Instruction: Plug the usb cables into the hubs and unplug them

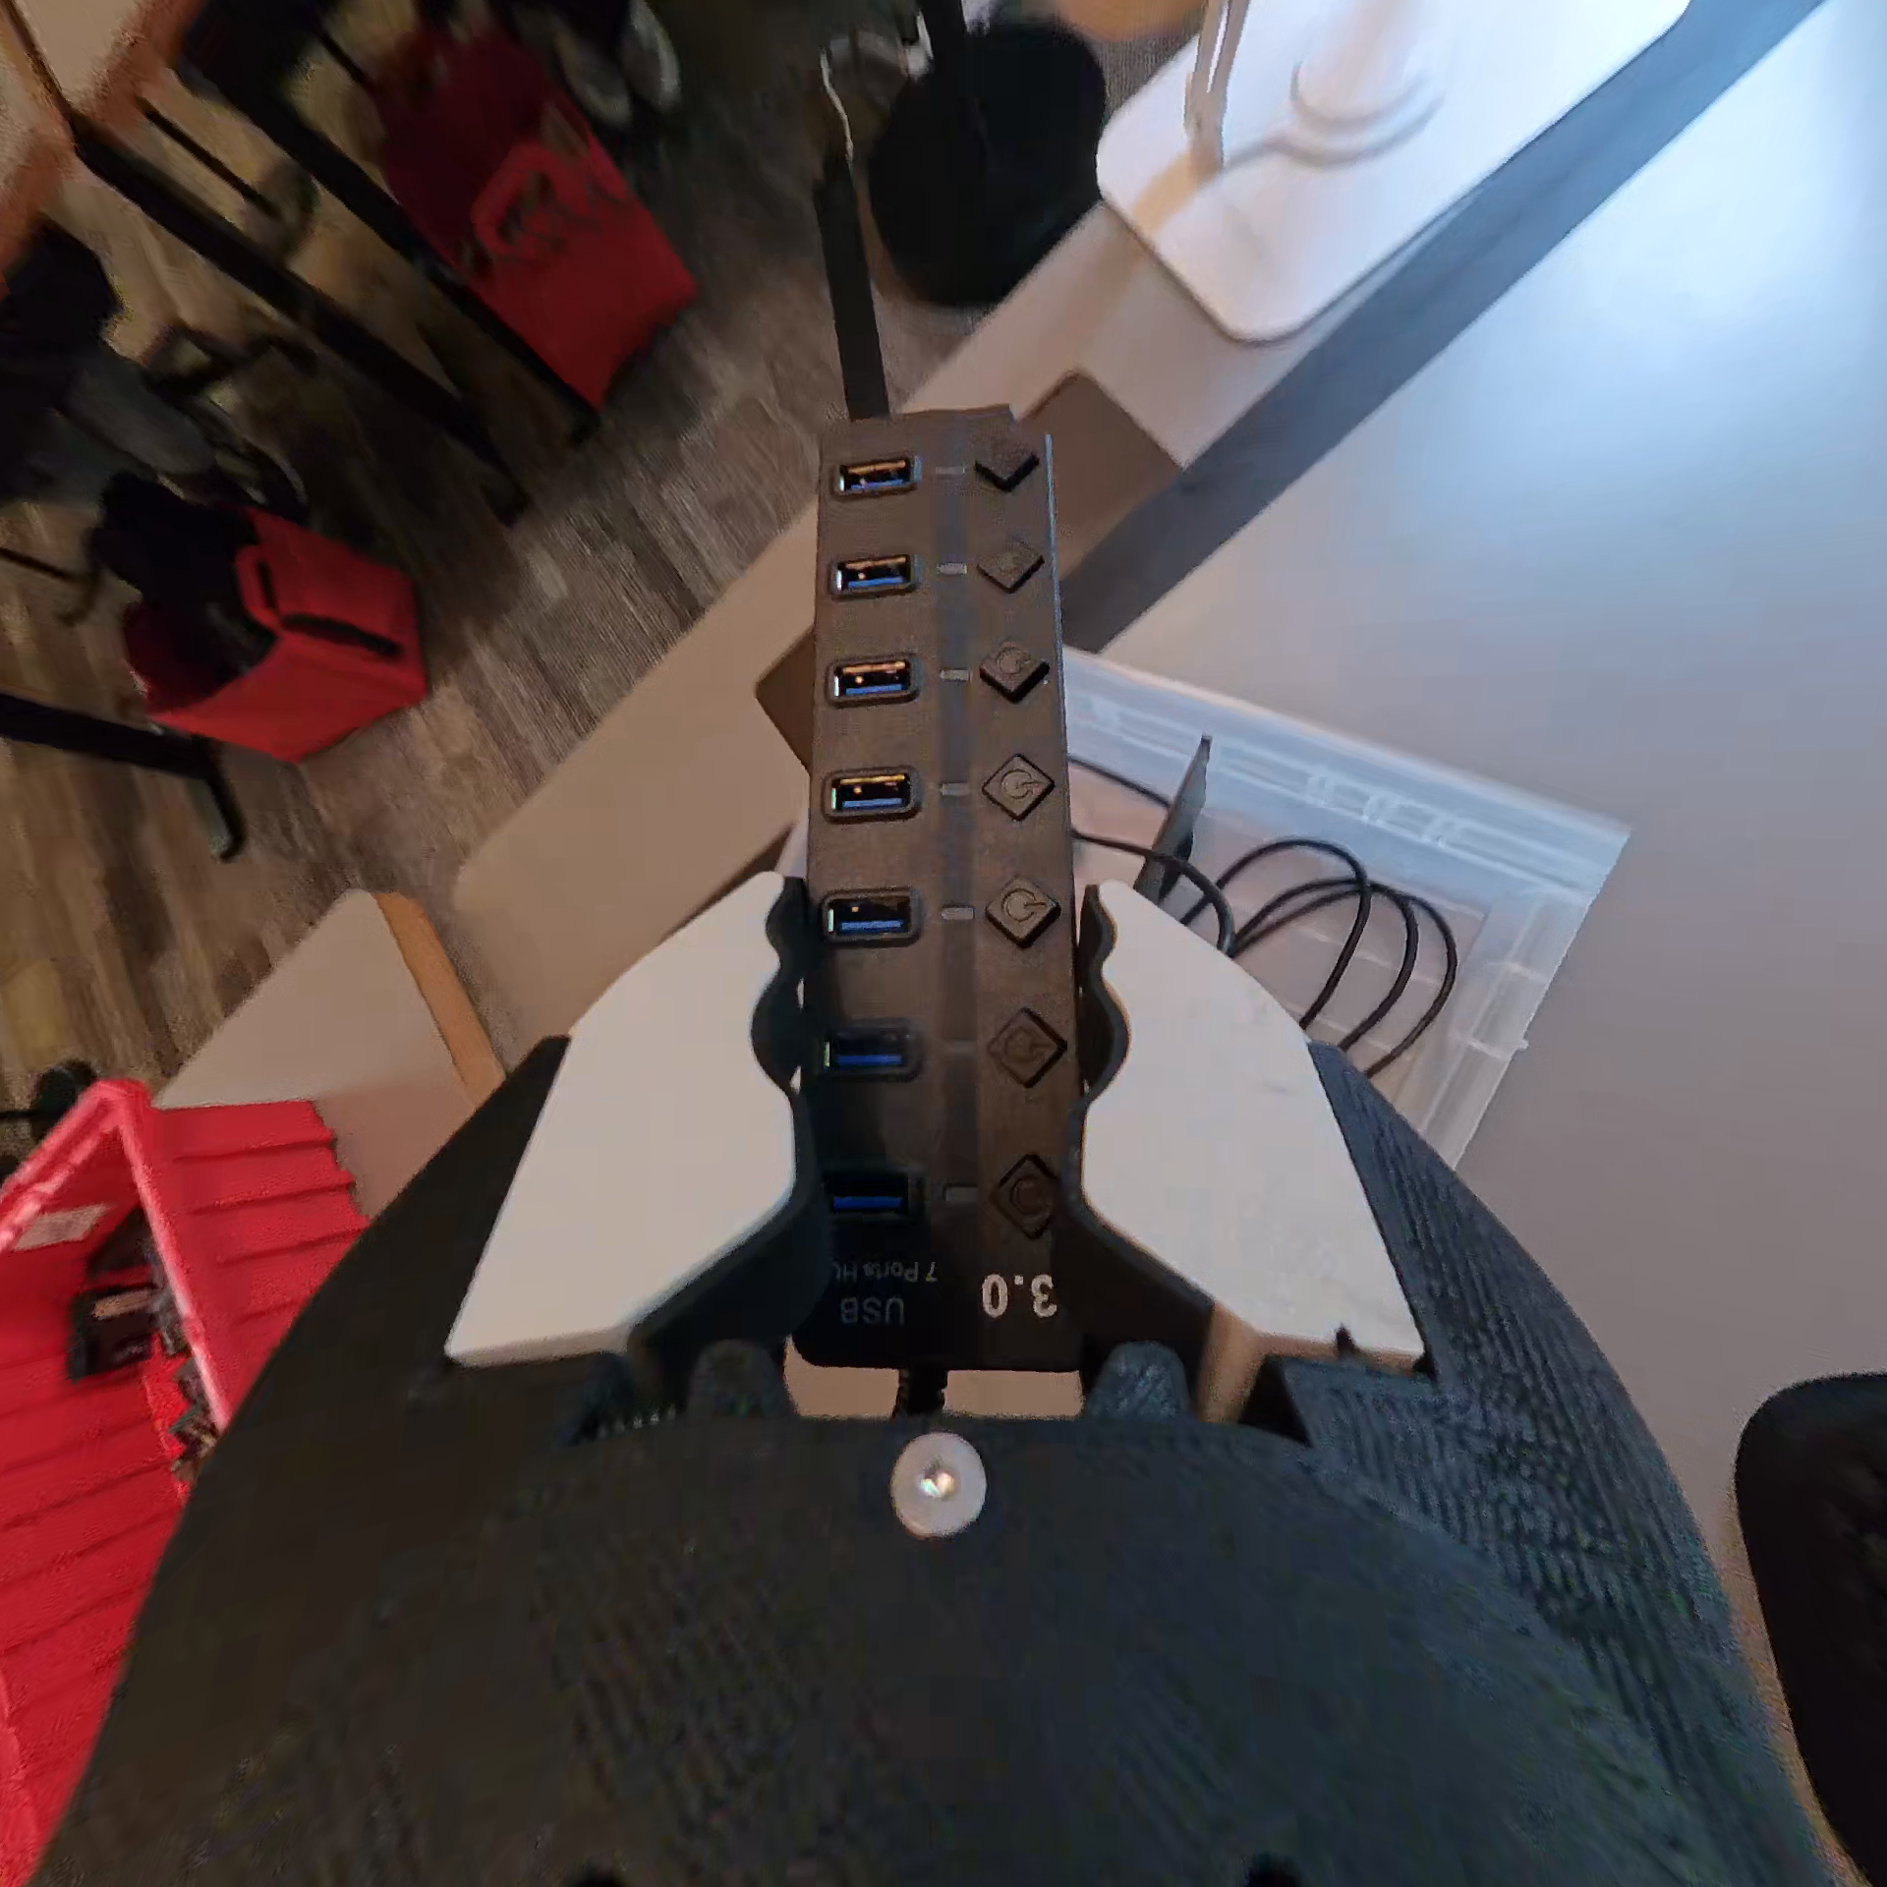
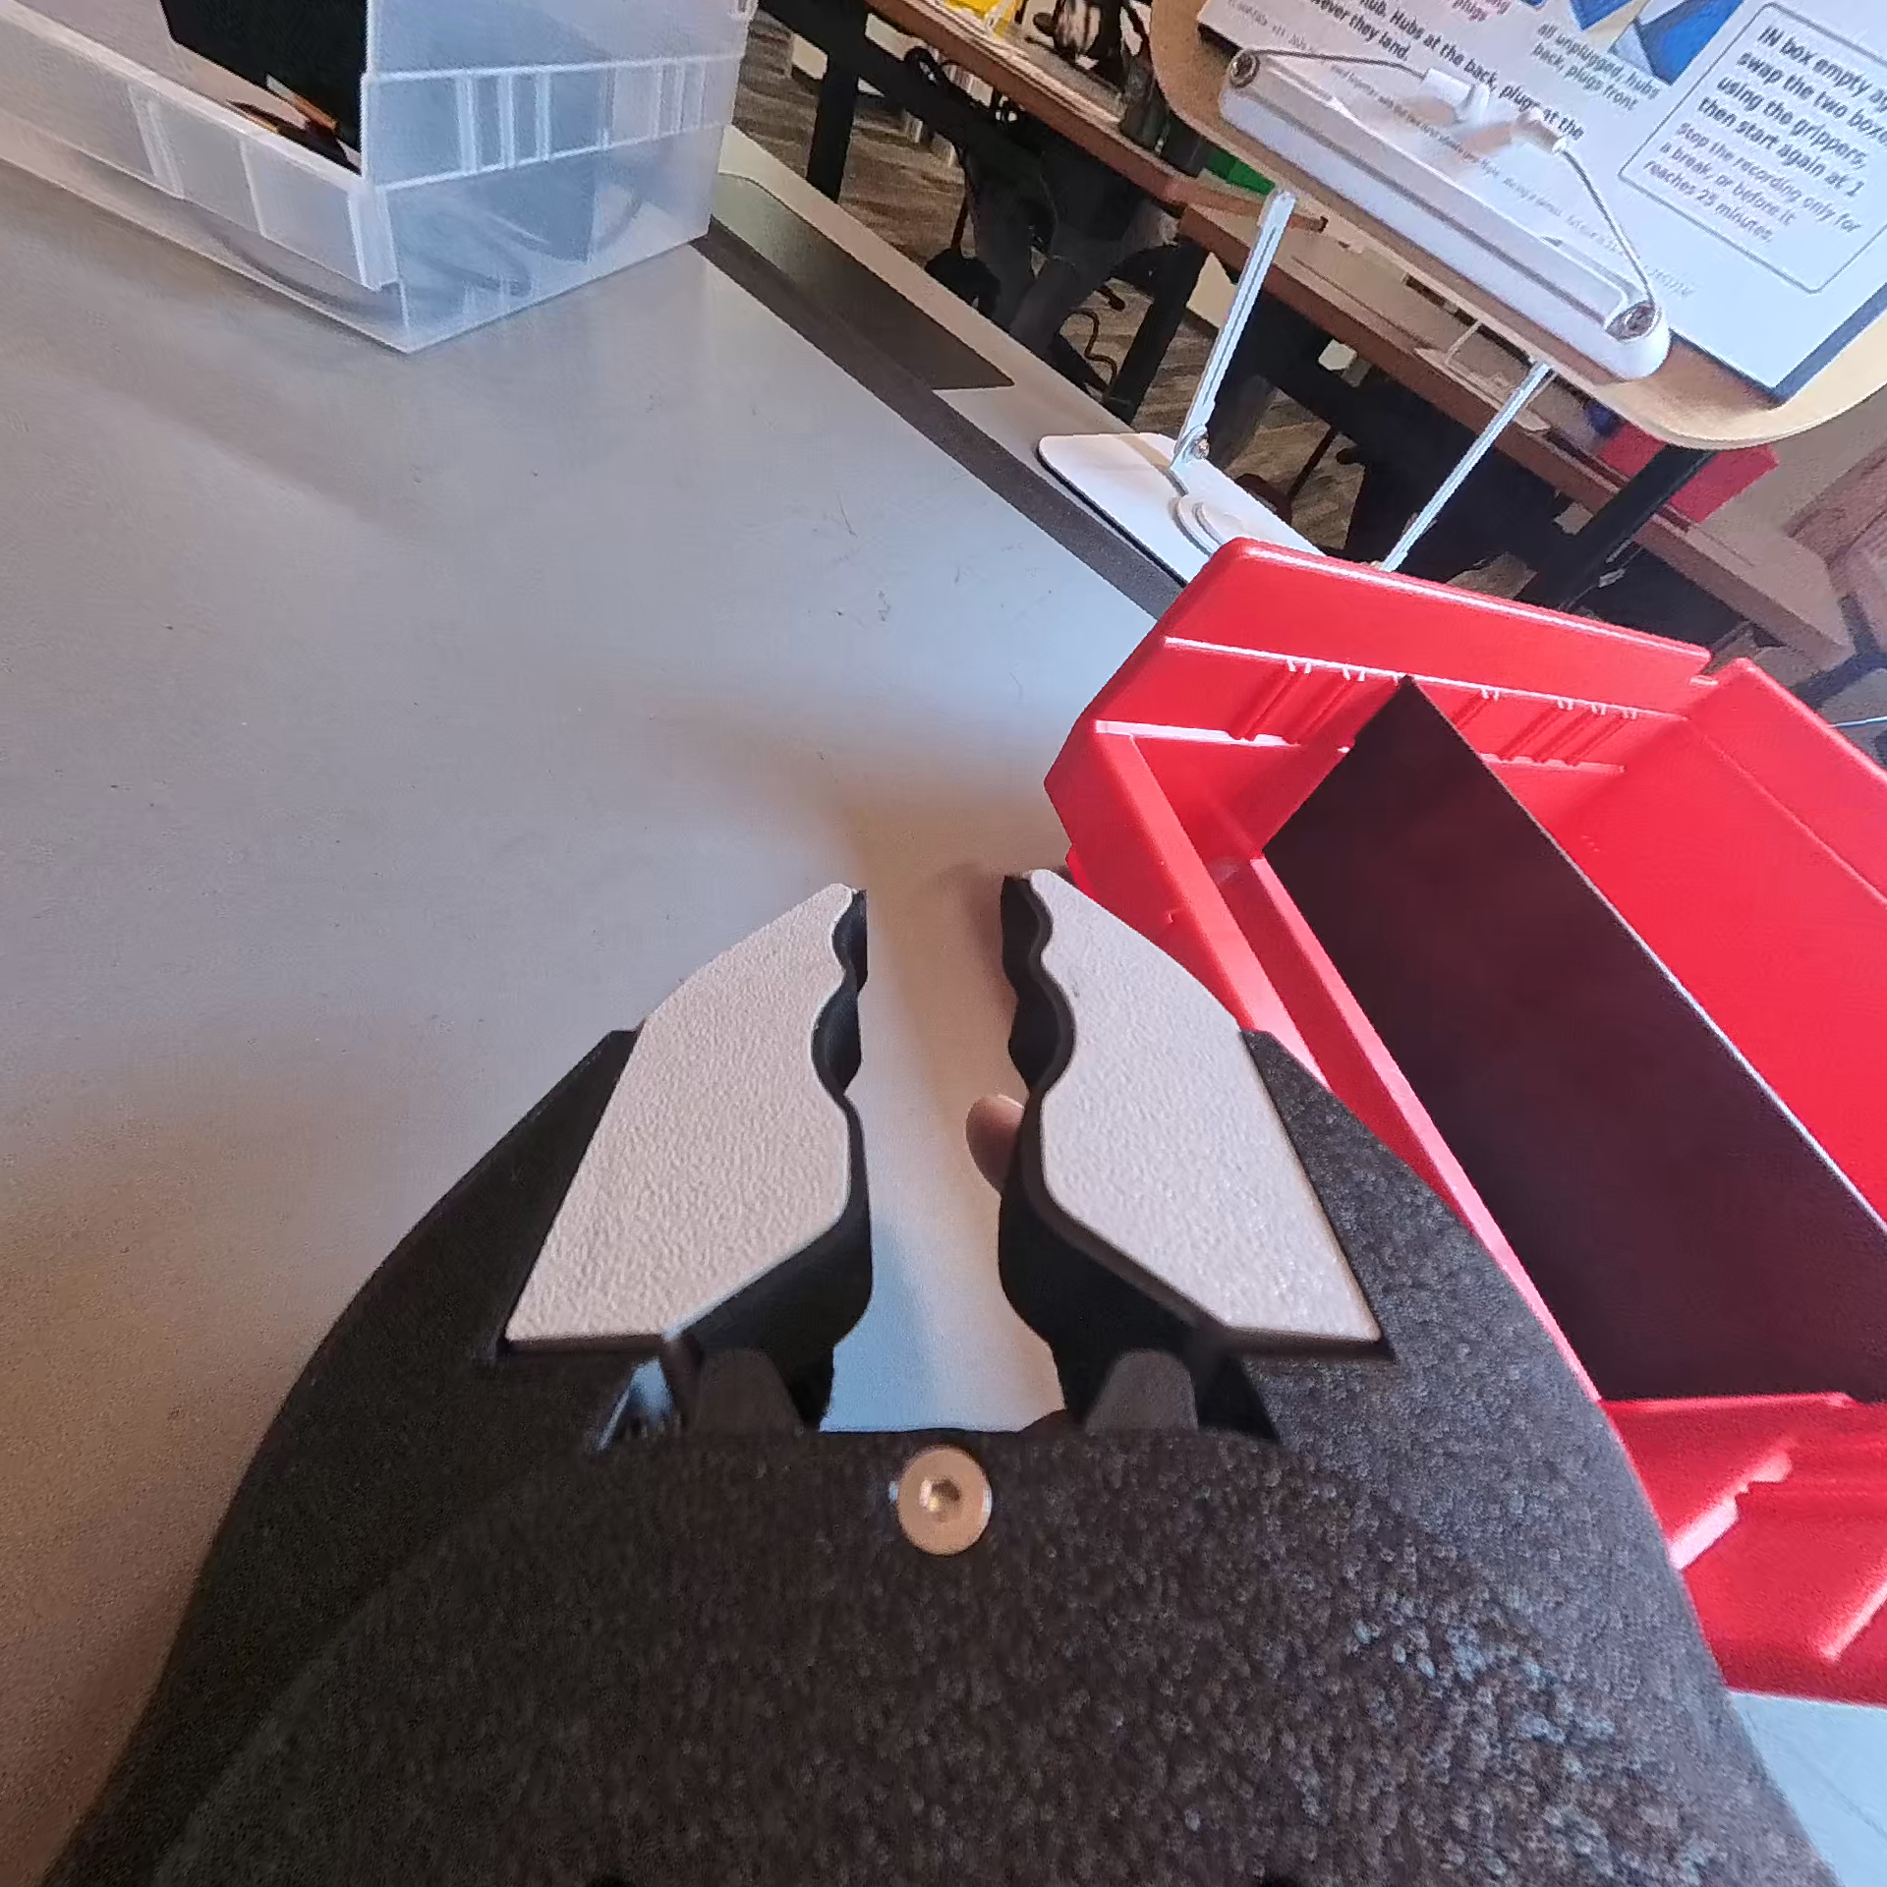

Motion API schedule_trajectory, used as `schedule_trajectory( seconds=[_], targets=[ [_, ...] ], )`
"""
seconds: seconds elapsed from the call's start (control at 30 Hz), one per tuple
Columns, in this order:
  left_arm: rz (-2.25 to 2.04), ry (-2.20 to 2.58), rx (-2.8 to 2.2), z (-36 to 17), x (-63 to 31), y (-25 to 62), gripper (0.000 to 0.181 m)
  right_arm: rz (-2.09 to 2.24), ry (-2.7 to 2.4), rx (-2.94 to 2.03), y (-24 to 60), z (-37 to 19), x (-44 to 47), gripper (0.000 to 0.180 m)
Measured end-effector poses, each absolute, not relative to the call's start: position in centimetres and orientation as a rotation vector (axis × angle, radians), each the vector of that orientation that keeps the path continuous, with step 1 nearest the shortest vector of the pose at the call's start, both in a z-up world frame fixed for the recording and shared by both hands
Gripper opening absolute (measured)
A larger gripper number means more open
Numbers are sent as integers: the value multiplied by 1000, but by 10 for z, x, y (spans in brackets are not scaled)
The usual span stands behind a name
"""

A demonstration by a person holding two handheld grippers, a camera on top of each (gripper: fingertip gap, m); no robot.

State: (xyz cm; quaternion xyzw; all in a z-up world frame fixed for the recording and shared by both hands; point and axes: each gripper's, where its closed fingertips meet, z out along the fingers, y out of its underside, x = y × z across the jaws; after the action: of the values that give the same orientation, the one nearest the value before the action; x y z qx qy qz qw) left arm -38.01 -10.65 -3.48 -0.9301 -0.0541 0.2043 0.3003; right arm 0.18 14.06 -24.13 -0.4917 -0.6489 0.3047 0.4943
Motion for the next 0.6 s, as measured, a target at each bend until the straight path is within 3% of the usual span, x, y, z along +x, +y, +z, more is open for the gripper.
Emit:
schedule_trajectory(
  seconds=[0.37,0.47,0.6],
  targets=[
    [633,166,-2118,93,-275,-82,51,774,-1558,-1188,136,-240,-5,25],
    [542,304,-2137,78,-228,-66,51,860,-1523,-1115,125,-221,-6,26],
    [337,529,-2199,11,-154,-40,51,944,-1454,-927,102,-176,-2,37]
  ],
)
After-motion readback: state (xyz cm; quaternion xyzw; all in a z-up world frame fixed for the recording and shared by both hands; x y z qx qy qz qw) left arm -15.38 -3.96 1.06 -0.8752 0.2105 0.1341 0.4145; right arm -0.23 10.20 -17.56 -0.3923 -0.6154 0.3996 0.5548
